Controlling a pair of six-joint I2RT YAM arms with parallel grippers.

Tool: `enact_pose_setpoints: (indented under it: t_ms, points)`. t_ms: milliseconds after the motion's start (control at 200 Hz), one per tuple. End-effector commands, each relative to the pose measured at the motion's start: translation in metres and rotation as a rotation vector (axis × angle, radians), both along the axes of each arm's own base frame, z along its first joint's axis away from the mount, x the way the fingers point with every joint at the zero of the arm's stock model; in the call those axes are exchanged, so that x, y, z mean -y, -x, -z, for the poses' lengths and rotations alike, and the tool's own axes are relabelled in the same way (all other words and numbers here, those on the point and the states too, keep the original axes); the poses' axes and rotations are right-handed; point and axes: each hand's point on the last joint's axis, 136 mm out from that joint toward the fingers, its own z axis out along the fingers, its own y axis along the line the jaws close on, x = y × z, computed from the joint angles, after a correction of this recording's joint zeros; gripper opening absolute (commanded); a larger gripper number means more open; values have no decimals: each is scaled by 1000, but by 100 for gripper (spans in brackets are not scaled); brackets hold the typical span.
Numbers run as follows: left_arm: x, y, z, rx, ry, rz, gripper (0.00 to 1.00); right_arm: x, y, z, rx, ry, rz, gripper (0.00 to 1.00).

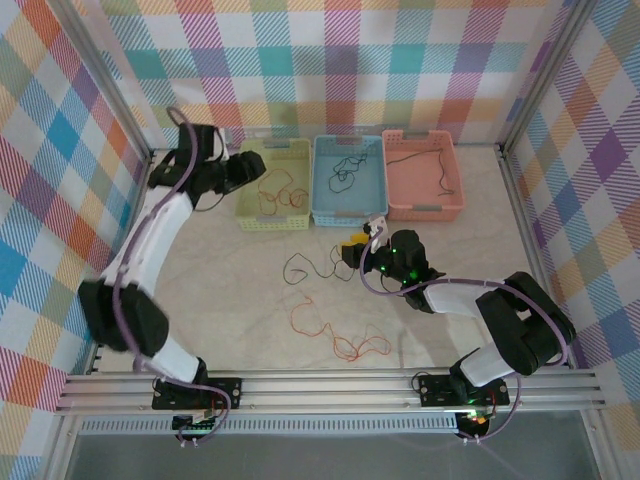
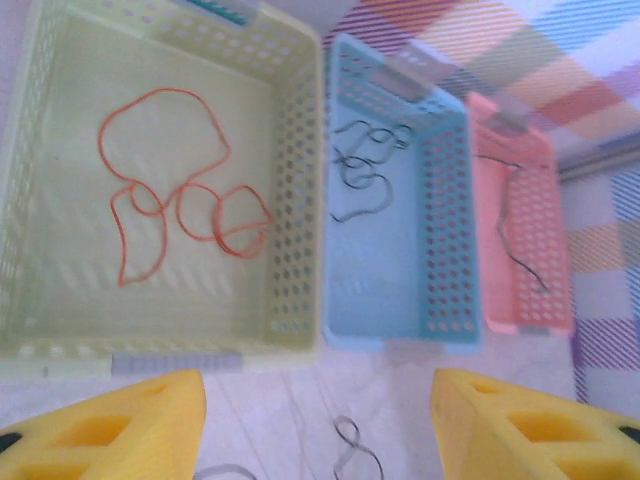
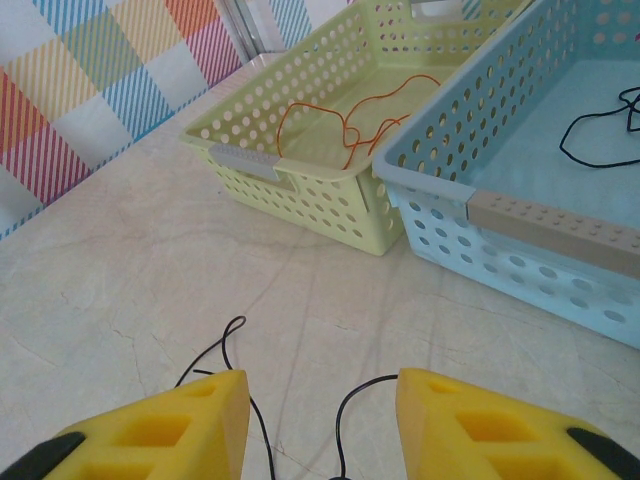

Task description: Untangle the cables

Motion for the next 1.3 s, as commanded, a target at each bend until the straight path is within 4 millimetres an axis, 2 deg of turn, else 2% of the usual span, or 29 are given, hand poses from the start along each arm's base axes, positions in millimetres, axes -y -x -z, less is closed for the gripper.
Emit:
enact_pose_setpoints:
  t_ms: [0,55,230,385,410,465,605,800,890,975,1105,1195,1295]
  points:
    - [5,34,-9,79,55,11,64,-5,1,-5,18,-1,-15,44]
    - [4,54,4,76,76,11,65,-4,0,-5,10,7,-9,44]
    - [4,110,77,-43,101,40,65,-2,-1,-12,25,58,-10,45]
    - [10,130,128,-121,107,41,63,-5,2,-8,31,91,-48,45]
    - [15,126,128,-98,108,47,63,-5,2,-5,27,94,-48,45]
    - [28,126,140,-125,100,79,62,-4,2,3,12,103,-46,44]
    - [56,121,155,-168,47,125,63,-5,0,-1,38,82,-42,45]
    - [91,104,173,-226,52,113,63,1,-1,-1,56,98,-14,45]
    - [101,95,186,-260,61,96,62,2,-1,-2,60,101,-8,45]
    - [112,90,190,-262,61,86,61,2,-1,-2,61,101,-8,45]
    - [120,81,202,-275,33,60,59,2,0,-3,65,100,-8,45]
    - [125,75,214,-298,30,43,56,2,0,-3,66,99,-10,45]
    - [126,69,223,-296,14,15,48,3,0,-2,65,101,-8,45]
